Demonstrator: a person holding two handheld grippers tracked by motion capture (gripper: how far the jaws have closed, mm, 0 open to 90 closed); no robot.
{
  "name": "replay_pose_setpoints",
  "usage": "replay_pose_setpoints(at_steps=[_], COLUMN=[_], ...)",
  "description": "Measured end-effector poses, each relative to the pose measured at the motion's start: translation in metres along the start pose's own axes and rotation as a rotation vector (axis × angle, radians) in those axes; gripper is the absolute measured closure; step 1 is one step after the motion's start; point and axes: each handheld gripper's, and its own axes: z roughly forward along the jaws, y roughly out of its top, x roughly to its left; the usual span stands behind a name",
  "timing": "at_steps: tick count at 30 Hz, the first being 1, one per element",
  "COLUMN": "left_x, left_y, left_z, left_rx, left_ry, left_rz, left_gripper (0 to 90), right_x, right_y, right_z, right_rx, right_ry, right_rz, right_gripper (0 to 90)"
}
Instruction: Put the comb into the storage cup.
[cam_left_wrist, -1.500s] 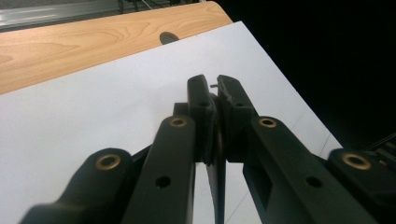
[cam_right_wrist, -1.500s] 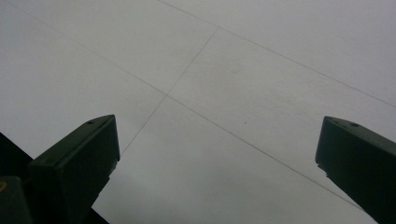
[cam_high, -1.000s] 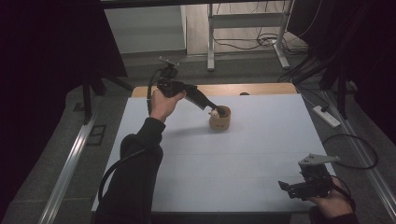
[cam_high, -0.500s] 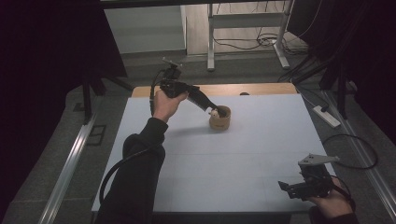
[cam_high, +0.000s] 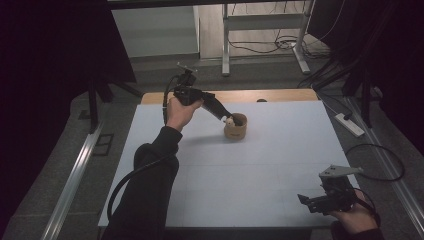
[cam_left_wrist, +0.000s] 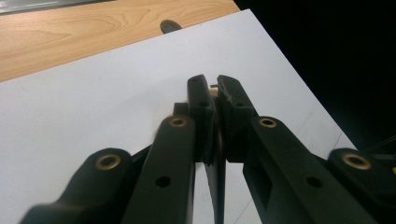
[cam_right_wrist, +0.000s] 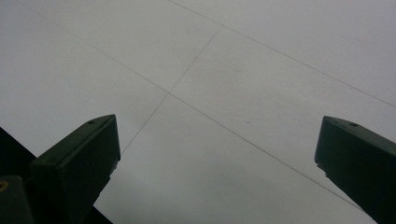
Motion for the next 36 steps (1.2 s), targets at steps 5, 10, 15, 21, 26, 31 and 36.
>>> replay_pose_setpoints(at_steps=[5, 10, 15, 21, 26, 31, 36], left_x=[0.0, 0.0, 0.002, 0.005, 0.005, 0.003, 0.0], left_y=[-0.001, -0.002, -0.003, -0.004, -0.005, -0.005, -0.006], left_z=[0.003, 0.01, 0.01, 0.01, 0.01, 0.013, 0.013], left_rx=[0.006, 0.017, 0.012, 0.009, -0.002, -0.016, -0.026], left_ry=[0.004, 0.008, 0.004, 0.003, 0.017, 0.054, 0.097], left_rz=[-0.002, -0.003, -0.019, -0.029, -0.015, 0.002, 0.057], left_gripper=[83.4, 83.3, 83.3, 82.8, 81.9, 76.6, 69.1], right_x=[0.0, 0.0, 0.0, 0.0, 0.0, 0.0, 0.001], right_y=[0.0, 0.0, 0.0, 0.0, 0.0, 0.0, 0.0], right_z=[0.0, 0.0, 0.0, 0.001, 0.001, 0.001, 0.001], right_rx=[0.002, 0.003, 0.004, 0.007, 0.007, 0.007, 0.006], right_ry=[0.001, -0.001, -0.001, 0.0, -0.002, -0.001, -0.001], right_rz=[0.0, 0.0, -0.002, -0.006, -0.005, -0.005, -0.005], right_gripper=[0.6, 0.5, 0.6, 0.6, 0.6, 0.6, 0.6])
